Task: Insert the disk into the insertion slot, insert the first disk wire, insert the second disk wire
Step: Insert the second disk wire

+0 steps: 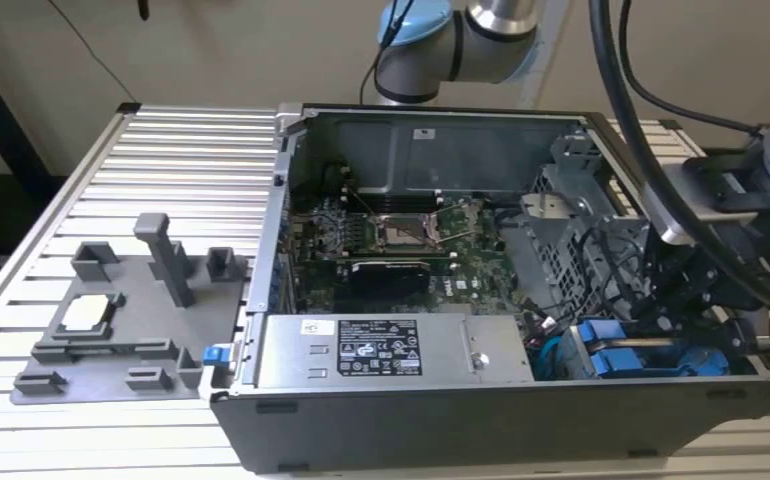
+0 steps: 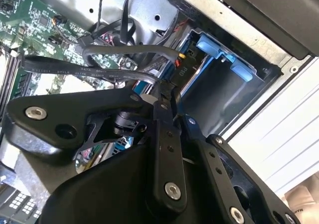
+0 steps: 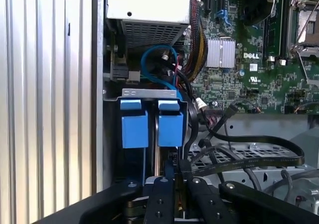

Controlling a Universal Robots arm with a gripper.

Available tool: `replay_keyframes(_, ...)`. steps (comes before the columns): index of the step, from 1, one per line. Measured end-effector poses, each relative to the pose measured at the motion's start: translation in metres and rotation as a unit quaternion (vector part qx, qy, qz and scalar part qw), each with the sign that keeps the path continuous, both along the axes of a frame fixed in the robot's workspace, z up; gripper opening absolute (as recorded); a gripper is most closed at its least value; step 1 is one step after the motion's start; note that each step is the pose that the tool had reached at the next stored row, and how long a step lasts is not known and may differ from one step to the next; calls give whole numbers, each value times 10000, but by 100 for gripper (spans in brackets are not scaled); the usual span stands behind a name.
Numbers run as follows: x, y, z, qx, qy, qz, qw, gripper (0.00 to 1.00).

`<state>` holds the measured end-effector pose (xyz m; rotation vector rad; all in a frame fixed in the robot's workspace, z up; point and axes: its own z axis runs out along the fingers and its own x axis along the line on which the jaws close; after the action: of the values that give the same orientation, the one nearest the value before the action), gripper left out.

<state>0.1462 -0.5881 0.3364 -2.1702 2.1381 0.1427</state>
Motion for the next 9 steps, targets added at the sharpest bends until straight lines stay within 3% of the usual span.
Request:
replay_keyframes(2,0,0,-1,-1,0,0,10000,18)
replay_keyframes(4,0,0,-2,0,0,0,10000,30)
replay_keyframes(9,-1,1,2,-1,0,0,10000,30)
